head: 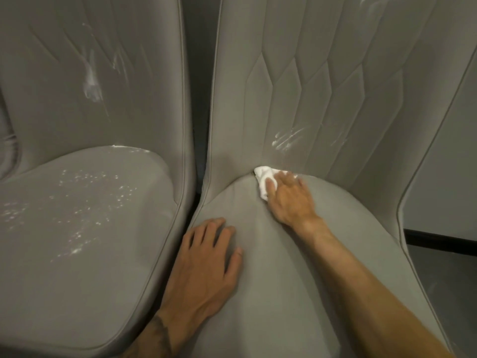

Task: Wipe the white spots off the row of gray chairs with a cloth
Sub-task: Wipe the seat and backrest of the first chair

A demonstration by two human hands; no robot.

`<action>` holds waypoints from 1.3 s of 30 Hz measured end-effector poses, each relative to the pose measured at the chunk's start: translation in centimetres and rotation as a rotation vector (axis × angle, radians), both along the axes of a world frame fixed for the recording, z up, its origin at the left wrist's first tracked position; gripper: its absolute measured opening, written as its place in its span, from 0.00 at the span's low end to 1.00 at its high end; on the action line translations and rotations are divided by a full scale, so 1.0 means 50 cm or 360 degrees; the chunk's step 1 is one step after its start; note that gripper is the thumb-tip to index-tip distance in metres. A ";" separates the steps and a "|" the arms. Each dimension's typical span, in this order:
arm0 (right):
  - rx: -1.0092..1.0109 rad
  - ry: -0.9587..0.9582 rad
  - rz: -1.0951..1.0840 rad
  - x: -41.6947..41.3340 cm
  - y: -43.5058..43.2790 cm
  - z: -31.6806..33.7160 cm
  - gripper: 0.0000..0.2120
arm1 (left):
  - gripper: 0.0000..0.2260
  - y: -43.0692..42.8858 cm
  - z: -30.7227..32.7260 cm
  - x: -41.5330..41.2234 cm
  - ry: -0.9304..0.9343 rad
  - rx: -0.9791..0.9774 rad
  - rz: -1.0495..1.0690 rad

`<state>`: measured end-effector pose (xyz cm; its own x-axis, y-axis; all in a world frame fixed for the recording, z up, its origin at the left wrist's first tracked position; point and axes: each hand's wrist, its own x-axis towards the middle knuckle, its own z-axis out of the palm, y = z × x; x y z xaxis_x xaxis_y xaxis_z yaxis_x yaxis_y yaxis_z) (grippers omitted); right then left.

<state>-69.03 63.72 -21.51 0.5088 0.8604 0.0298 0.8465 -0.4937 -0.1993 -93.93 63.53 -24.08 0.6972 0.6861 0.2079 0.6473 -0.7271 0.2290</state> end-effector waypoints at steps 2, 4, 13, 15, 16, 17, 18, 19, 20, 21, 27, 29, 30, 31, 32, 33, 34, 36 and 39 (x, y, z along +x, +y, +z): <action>0.0111 0.0136 0.0097 -0.059 0.037 -0.010 0.22 | 0.19 0.000 -0.001 0.003 -0.0005 0.0002 -0.0003; 0.0193 0.0263 0.0206 -0.100 0.051 -0.020 0.21 | 0.20 0.001 -0.003 0.001 0.0004 -0.0019 0.0000; -0.0159 -0.0043 0.0307 0.077 -0.028 0.013 0.23 | 0.21 0.001 0.009 -0.008 0.0014 -0.0060 -0.0029; -0.0109 -0.0072 0.0213 0.123 -0.078 0.011 0.24 | 0.21 0.001 0.011 -0.005 0.0002 -0.0057 -0.0027; -0.0111 -0.0091 0.0166 0.141 -0.107 0.012 0.24 | 0.21 0.000 0.012 -0.004 -0.0003 -0.0053 -0.0028; -0.0125 -0.0118 0.0133 0.154 -0.133 0.012 0.24 | 0.21 -0.001 0.012 -0.004 -0.0007 -0.0051 -0.0027; -0.0135 -0.0131 0.0109 0.161 -0.150 0.011 0.24 | 0.21 -0.001 0.012 -0.004 -0.0008 -0.0057 -0.0027; -0.0125 -0.0130 0.0069 0.161 -0.160 0.012 0.24 | 0.22 -0.001 0.013 -0.004 -0.0007 -0.0074 -0.0027; -0.0085 -0.0109 -0.0006 0.154 -0.162 0.014 0.24 | 0.22 -0.001 0.013 -0.003 -0.0005 -0.0096 -0.0025; 0.0008 -0.0081 -0.0108 0.141 -0.156 0.018 0.25 | 0.23 -0.001 0.014 -0.004 -0.0001 -0.0112 -0.0019; 0.0318 0.0098 0.0063 0.074 -0.097 0.027 0.29 | 0.20 0.002 0.010 -0.004 -0.0017 -0.0079 -0.0032; 0.0151 0.0235 0.0102 0.082 -0.106 0.011 0.32 | 0.20 0.003 0.005 -0.005 -0.0026 -0.0070 -0.0032; 0.0121 0.0250 0.0058 0.085 -0.114 0.004 0.34 | 0.20 0.003 0.002 -0.006 -0.0025 -0.0067 -0.0035; 0.0113 0.0238 0.0006 0.087 -0.121 -0.001 0.36 | 0.20 0.005 0.001 -0.005 -0.0030 -0.0054 -0.0039; 0.0099 0.0213 -0.0031 0.088 -0.125 -0.006 0.38 | 0.20 0.005 -0.002 -0.005 -0.0039 -0.0037 -0.0040; 0.0078 0.0188 -0.0050 0.088 -0.124 -0.009 0.40 | 0.20 0.005 -0.003 -0.004 -0.0046 -0.0025 -0.0041; 0.0054 0.0169 -0.0053 0.086 -0.115 -0.009 0.39 | 0.20 0.006 -0.004 -0.003 -0.0049 -0.0013 -0.0041; 0.0037 0.0142 -0.0041 0.070 -0.086 -0.005 0.33 | 0.19 0.006 -0.006 -0.004 -0.0045 -0.0007 -0.0042; 0.0052 0.0011 0.0143 0.025 -0.032 -0.006 0.23 | 0.19 0.005 -0.004 -0.003 -0.0058 0.0005 -0.0036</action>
